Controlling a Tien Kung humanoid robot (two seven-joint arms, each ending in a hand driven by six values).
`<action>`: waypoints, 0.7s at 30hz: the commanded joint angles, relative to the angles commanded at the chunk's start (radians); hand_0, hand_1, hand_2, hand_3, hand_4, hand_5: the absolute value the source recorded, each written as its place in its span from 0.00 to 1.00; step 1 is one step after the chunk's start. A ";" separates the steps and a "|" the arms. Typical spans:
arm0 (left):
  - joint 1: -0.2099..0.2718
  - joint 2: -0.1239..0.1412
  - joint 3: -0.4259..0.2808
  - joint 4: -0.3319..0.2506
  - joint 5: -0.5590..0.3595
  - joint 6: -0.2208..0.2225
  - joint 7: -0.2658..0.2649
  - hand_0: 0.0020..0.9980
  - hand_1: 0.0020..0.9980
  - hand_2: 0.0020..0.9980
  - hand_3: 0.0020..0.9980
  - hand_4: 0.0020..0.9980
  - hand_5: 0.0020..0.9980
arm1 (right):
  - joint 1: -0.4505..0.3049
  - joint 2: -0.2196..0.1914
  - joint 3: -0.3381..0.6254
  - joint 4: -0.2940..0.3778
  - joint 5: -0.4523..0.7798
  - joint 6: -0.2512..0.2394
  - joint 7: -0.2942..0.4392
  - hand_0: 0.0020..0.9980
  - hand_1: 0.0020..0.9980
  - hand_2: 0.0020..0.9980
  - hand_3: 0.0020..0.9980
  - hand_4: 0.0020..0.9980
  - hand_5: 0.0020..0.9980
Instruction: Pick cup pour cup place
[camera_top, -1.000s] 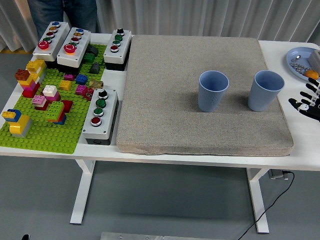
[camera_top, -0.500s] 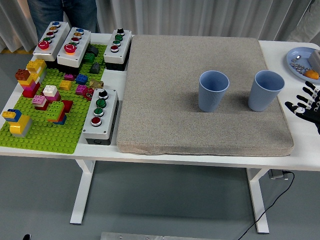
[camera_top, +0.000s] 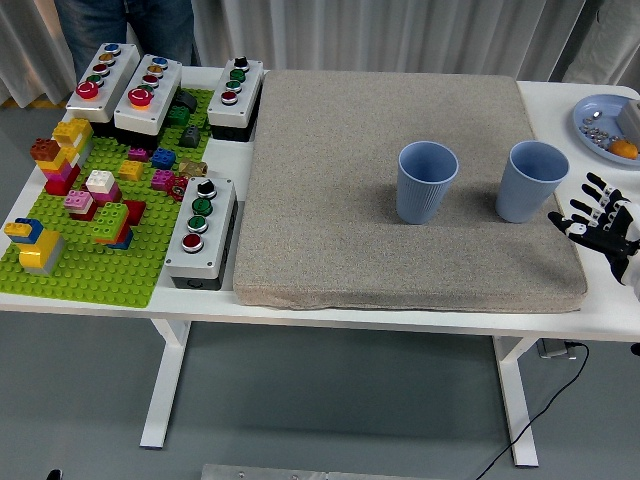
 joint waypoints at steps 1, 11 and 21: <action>0.000 0.000 0.001 0.000 -0.002 0.000 0.000 0.71 0.66 0.73 0.66 0.45 0.97 | 0.005 0.005 -0.002 -0.005 0.000 -0.001 0.001 0.93 0.88 0.98 0.96 0.86 0.31; -0.004 -0.001 0.007 0.000 -0.005 -0.001 -0.001 0.71 0.66 0.73 0.66 0.45 0.97 | 0.035 0.018 -0.010 -0.034 -0.001 0.005 0.004 0.93 0.88 0.98 0.96 0.86 0.32; -0.009 -0.002 0.008 0.000 -0.005 -0.002 -0.002 0.71 0.66 0.73 0.66 0.45 0.97 | 0.056 0.026 -0.018 -0.056 0.004 0.009 0.007 0.93 0.88 0.98 0.96 0.86 0.31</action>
